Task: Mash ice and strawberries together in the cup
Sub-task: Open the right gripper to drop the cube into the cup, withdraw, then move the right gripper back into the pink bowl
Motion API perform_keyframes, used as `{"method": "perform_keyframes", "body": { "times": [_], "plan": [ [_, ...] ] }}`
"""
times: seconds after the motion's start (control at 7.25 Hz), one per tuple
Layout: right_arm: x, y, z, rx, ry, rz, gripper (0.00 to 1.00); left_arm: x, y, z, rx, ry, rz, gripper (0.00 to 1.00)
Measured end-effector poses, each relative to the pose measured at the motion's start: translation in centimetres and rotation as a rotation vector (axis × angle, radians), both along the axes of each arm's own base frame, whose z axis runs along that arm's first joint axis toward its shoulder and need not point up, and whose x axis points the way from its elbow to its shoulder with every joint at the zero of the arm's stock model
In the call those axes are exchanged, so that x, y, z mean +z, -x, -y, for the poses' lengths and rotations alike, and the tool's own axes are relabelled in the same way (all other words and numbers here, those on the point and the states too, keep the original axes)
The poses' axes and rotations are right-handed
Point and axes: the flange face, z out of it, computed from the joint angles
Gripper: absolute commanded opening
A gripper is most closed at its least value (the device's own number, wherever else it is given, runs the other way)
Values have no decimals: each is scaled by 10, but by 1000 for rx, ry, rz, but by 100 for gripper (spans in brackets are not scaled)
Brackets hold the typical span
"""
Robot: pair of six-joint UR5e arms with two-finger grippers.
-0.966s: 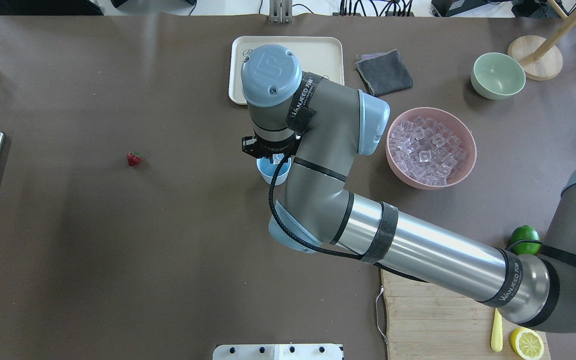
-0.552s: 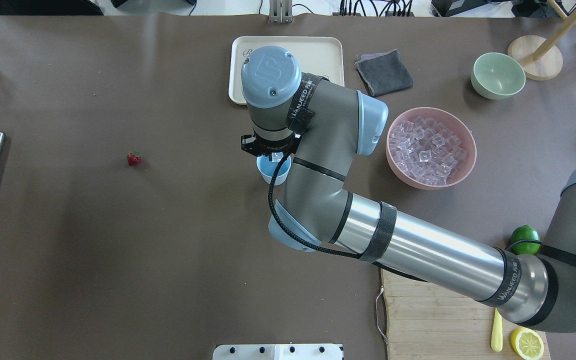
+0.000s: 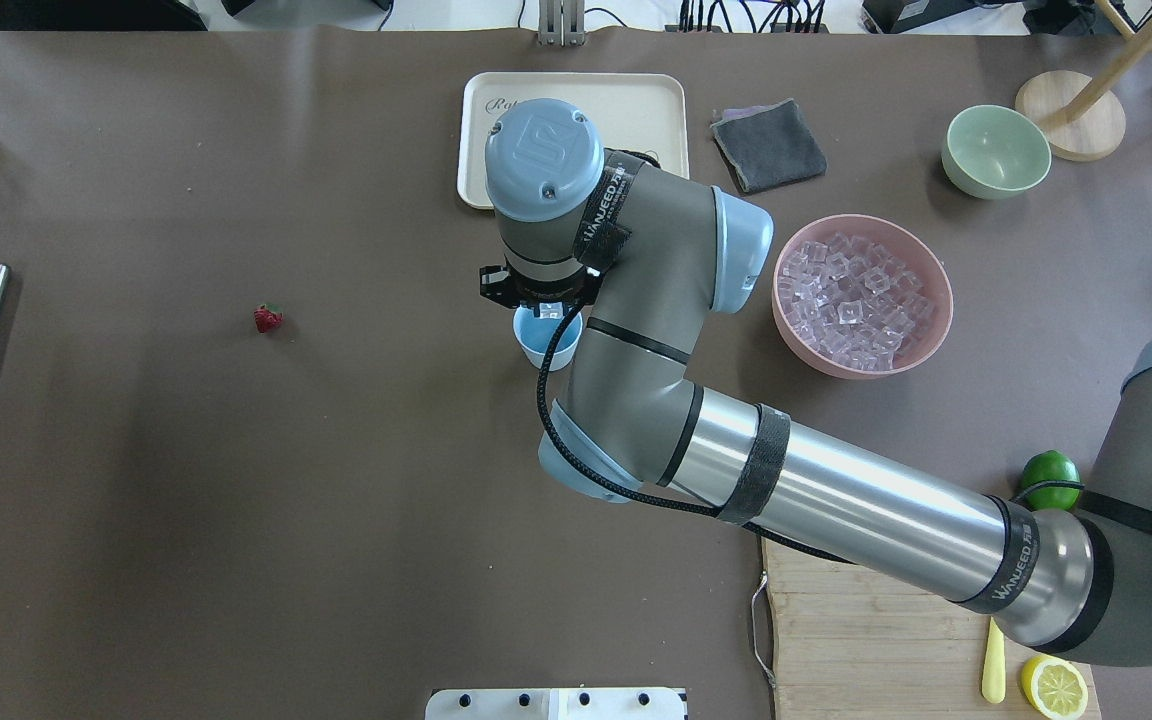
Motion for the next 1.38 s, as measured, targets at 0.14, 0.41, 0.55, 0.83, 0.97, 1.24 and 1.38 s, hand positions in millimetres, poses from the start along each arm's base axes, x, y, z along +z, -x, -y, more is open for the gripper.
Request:
{"method": "perform_keyframes", "body": {
  "times": [0.14, 0.41, 0.55, 0.83, 0.97, 1.24, 1.38],
  "plan": [
    [0, 2, -2, 3, -8, -4, 92, 1, 0, 0, 0, 2, 1, 97],
    [-2, 5, -6, 9, -13, -5, 94, 2, 0, -2, 0, 3, 1, 97],
    [-4, 3, -5, 13, -14, -1, 92, 2, 0, -2, 0, 3, 0, 97],
    [-3, -24, 13, 20, -4, 20, 89, 0, 0, -2, 1, 1, -1, 97],
    [13, -57, 25, 6, 10, 39, 89, 0, -1, -2, 3, 1, -1, 97],
    [69, -111, 36, -43, -20, 15, 88, 0, -8, -2, 11, 5, -3, 97],
    [99, -131, 42, -69, -38, -13, 88, -1, -12, -2, 13, 10, -6, 97]
  ]
}}
